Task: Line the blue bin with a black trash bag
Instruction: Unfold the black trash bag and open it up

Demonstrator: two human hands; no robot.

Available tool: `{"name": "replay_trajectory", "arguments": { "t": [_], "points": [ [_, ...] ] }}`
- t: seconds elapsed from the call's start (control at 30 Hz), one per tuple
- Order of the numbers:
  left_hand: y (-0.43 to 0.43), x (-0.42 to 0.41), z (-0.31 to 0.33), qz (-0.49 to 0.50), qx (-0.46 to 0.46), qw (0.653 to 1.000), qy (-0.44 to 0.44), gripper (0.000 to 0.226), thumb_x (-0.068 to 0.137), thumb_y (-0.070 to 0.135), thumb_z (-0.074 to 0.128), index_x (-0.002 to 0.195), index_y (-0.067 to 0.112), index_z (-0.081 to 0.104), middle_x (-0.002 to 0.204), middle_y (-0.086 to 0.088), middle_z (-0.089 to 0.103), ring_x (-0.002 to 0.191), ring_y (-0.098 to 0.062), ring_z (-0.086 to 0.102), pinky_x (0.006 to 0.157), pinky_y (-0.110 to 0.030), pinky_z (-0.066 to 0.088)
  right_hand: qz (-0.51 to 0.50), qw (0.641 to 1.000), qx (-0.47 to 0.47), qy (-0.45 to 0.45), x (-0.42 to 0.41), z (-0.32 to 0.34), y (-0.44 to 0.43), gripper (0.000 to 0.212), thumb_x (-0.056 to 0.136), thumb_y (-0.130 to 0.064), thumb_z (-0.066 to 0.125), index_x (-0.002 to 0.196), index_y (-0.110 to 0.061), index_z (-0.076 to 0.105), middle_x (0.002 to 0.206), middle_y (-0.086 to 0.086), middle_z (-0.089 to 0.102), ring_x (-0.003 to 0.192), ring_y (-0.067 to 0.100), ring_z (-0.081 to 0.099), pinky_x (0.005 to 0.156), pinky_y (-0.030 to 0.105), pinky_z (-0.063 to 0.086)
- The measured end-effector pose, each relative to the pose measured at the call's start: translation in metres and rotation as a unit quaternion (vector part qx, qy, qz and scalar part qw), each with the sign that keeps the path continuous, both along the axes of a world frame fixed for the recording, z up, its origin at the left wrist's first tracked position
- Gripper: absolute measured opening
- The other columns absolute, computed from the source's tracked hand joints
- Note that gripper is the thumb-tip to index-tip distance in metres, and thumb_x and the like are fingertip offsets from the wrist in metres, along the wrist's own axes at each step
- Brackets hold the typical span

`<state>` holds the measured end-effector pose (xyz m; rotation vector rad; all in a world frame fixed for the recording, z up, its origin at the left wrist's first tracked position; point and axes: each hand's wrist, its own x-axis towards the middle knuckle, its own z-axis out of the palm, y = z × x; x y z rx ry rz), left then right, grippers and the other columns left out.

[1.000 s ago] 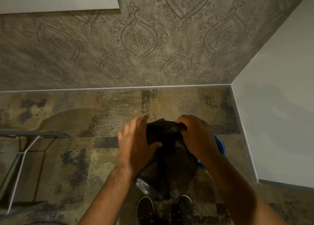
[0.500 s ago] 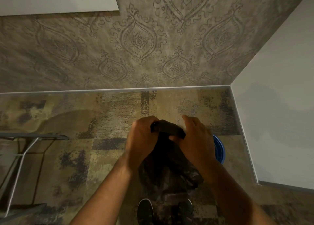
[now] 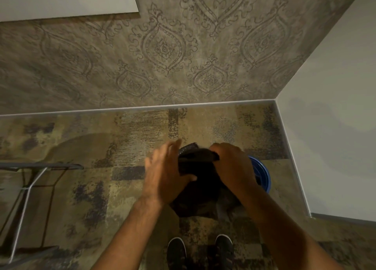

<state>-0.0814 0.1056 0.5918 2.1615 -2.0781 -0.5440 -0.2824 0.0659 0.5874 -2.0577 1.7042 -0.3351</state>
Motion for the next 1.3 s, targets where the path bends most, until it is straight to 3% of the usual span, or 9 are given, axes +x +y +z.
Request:
{"name": "replay_trajectory", "arguments": {
  "t": [0.1,0.2,0.27,0.73,0.83,0.93,1.03,1.17,1.3],
  "points": [
    [-0.006,-0.030,0.000,-0.026,0.002,0.996,0.090,0.081,0.085,0.052,0.074,0.154,0.026,0.042,0.150,0.001,0.059,0.136,-0.022,0.055,0.114,-0.044,0.037,0.078,0.996,-0.054,-0.002,0.014,0.009,0.005,0.011,0.090,-0.016,0.067,0.099,-0.019,0.071,0.085,0.002,0.065,0.070,0.024,0.065,0.057,0.034,0.051],
    [-0.014,-0.035,0.009,-0.032,-0.053,0.988,0.144,0.009,0.092,0.019,0.063,0.093,0.026,0.066,0.082,0.010,0.071,0.076,-0.019,0.073,0.073,-0.021,0.051,0.064,0.995,-0.081,-0.004,0.015,0.011,0.005,0.005,0.091,-0.018,0.066,0.094,-0.020,0.070,0.080,-0.005,0.050,0.066,0.020,0.060,0.054,0.032,0.045],
    [-0.015,-0.029,0.015,-0.013,-0.073,0.983,0.169,0.025,0.091,0.013,0.064,0.075,0.032,0.060,0.063,0.019,0.055,0.058,-0.002,0.059,0.054,-0.011,0.041,0.044,0.994,-0.095,0.012,0.006,0.007,0.002,0.006,0.092,-0.017,0.066,0.095,-0.022,0.069,0.081,-0.006,0.052,0.065,0.017,0.058,0.055,0.035,0.051],
    [-0.005,0.037,-0.013,0.181,-0.065,0.958,0.213,0.024,0.087,0.002,0.079,0.078,0.024,0.077,0.077,0.011,0.070,0.071,0.003,0.065,0.063,0.002,0.040,-0.188,0.981,0.028,-0.029,-0.053,-0.041,0.001,0.023,0.104,-0.031,0.054,0.083,-0.026,0.063,0.076,-0.006,0.060,0.073,0.019,0.062,0.069,0.038,0.054],
    [-0.002,0.034,-0.018,0.215,-0.059,0.951,0.213,0.029,0.094,0.010,0.072,0.070,0.026,0.070,0.066,0.011,0.069,0.062,0.000,0.065,0.051,-0.005,0.041,-0.278,0.942,0.061,-0.175,-0.038,-0.043,0.010,0.025,0.097,-0.045,0.064,0.108,-0.023,0.062,0.097,-0.003,0.067,0.085,0.015,0.064,0.076,0.039,0.051],
    [-0.005,0.033,-0.020,0.255,-0.039,0.937,0.234,0.030,0.097,0.009,0.064,0.071,0.024,0.064,0.065,0.008,0.066,0.055,-0.002,0.060,0.045,-0.011,0.040,-0.319,0.876,0.276,-0.233,-0.019,-0.050,0.019,0.091,0.086,-0.054,0.076,0.156,-0.014,0.034,0.151,0.012,0.052,0.135,0.036,0.054,0.109,0.052,0.047],
    [-0.009,0.038,-0.018,0.288,-0.044,0.922,0.257,0.030,0.099,0.008,0.059,0.073,0.021,0.063,0.067,0.004,0.065,0.059,-0.009,0.058,0.047,-0.021,0.042,-0.339,0.824,0.362,-0.273,-0.013,-0.065,0.024,0.047,0.099,-0.032,0.068,0.134,-0.002,0.062,0.116,0.015,0.071,0.102,0.030,0.069,0.084,0.046,0.058],
    [-0.015,0.051,-0.002,0.291,-0.109,0.923,0.226,0.023,0.101,0.008,0.056,0.084,0.020,0.065,0.076,0.006,0.067,0.071,-0.009,0.063,0.056,-0.025,0.046,-0.398,0.781,0.315,-0.363,-0.003,-0.058,0.013,0.030,0.107,-0.026,0.052,0.121,-0.005,0.067,0.106,0.014,0.068,0.096,0.030,0.066,0.077,0.042,0.055],
    [-0.014,0.052,0.023,0.308,-0.264,0.887,0.221,0.018,0.098,0.005,0.051,0.103,0.012,0.067,0.079,0.008,0.064,0.068,0.007,0.057,0.059,-0.013,0.041,-0.381,0.865,0.093,-0.314,0.013,-0.015,-0.004,0.029,0.109,-0.029,0.041,0.095,-0.011,0.059,0.084,0.004,0.059,0.079,0.021,0.061,0.066,0.034,0.046]
  ]
}}
